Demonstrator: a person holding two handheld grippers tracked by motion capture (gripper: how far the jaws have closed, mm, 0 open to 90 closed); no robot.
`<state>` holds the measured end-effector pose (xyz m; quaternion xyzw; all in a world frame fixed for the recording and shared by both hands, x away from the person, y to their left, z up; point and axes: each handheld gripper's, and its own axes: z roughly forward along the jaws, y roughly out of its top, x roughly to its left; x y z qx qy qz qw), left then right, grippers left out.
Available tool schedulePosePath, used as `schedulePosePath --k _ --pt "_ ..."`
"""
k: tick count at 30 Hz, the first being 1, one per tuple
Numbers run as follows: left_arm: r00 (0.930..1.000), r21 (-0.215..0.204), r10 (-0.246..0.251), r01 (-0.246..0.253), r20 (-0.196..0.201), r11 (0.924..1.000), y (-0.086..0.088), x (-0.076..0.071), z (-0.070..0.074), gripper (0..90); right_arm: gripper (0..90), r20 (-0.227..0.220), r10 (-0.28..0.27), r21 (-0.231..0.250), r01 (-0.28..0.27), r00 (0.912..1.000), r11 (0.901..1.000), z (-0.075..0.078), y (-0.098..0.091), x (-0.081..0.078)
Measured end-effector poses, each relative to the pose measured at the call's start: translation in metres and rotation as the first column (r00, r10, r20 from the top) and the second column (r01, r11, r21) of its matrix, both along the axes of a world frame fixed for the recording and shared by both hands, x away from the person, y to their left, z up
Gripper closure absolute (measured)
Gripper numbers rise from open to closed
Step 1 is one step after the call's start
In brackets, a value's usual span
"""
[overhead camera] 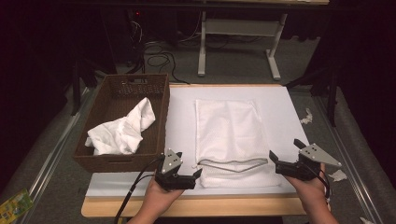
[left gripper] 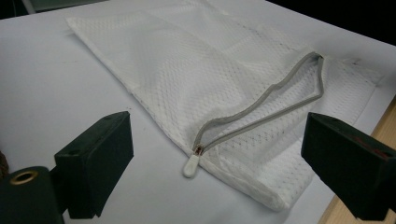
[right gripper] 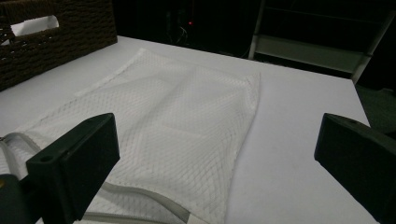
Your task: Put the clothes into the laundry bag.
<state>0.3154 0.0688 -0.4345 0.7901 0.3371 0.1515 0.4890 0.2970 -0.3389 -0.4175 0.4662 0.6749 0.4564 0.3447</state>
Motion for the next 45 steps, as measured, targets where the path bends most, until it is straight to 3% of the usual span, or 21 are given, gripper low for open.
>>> schedulePosePath --k 6,18,31,35,37,38,39,40,41,42,43,45 --pt "1.0 -0.004 -0.003 0.003 0.0 1.0 0.001 0.003 -0.001 6.8 0.5 -0.018 0.002 0.005 -0.002 0.9998 1.0 -0.004 -0.001 0.005" --pt "1.0 -0.003 -0.005 0.005 0.001 1.0 -0.001 0.003 -0.002 7.1 0.5 -0.013 -0.003 0.025 0.003 0.9999 0.9997 -0.003 -0.004 0.002" --pt "0.9994 0.015 -0.028 0.029 -0.022 0.9995 -0.005 0.003 -0.007 12.5 0.5 -0.019 -0.019 0.032 0.019 0.9997 0.9993 -0.003 -0.006 0.003" --pt "0.9965 0.063 -0.067 0.07 -0.051 0.9955 -0.014 -0.001 -0.015 16.1 0.6 -0.024 -0.031 0.035 0.032 0.9992 0.9989 -0.005 -0.009 0.005" --pt "0.9941 0.102 -0.091 0.096 -0.059 0.9901 -0.021 -0.004 -0.019 18.2 0.6 -0.024 -0.035 0.034 0.036 0.9991 0.9988 -0.005 -0.011 0.005" --pt "0.9914 0.129 -0.105 0.115 -0.078 0.985 -0.027 -0.005 -0.023 22.5 0.8 -0.021 -0.04 0.036 0.041 0.999 0.9985 -0.005 -0.012 0.005" --pt "0.9914 0.129 -0.105 0.115 -0.078 0.985 -0.027 -0.005 -0.023 23.9 0.8 -0.021 -0.04 0.036 0.041 0.999 0.9985 -0.005 -0.012 0.005" --pt "0.9853 0.151 -0.133 0.148 -0.107 0.9774 -0.034 -0.007 -0.029 28.5 0.9 -0.024 -0.04 0.035 0.04 0.9989 0.9986 -0.005 -0.014 0.006" --pt "0.9853 0.151 -0.133 0.148 -0.107 0.9774 -0.034 -0.007 -0.029 31.4 0.9 -0.024 -0.04 0.035 0.04 0.9989 0.9986 -0.005 -0.014 0.006" --pt "0.9866 0.205 -0.124 0.143 -0.106 0.9682 -0.041 -0.008 -0.034 36.1 0.9 -0.029 -0.04 0.039 0.041 0.9988 0.9984 -0.006 -0.014 0.006" --pt "0.9878 0.224 -0.115 0.136 -0.105 0.965 -0.044 -0.008 -0.036 39.3 0.9 -0.031 -0.036 0.04 0.038 0.9989 0.9985 -0.007 -0.014 0.007" --pt "0.9878 0.233 -0.109 0.132 -0.112 0.9634 -0.046 -0.007 -0.038 49.0 1.0 -0.035 -0.041 0.039 0.042 0.9986 0.9984 -0.007 -0.014 0.007"
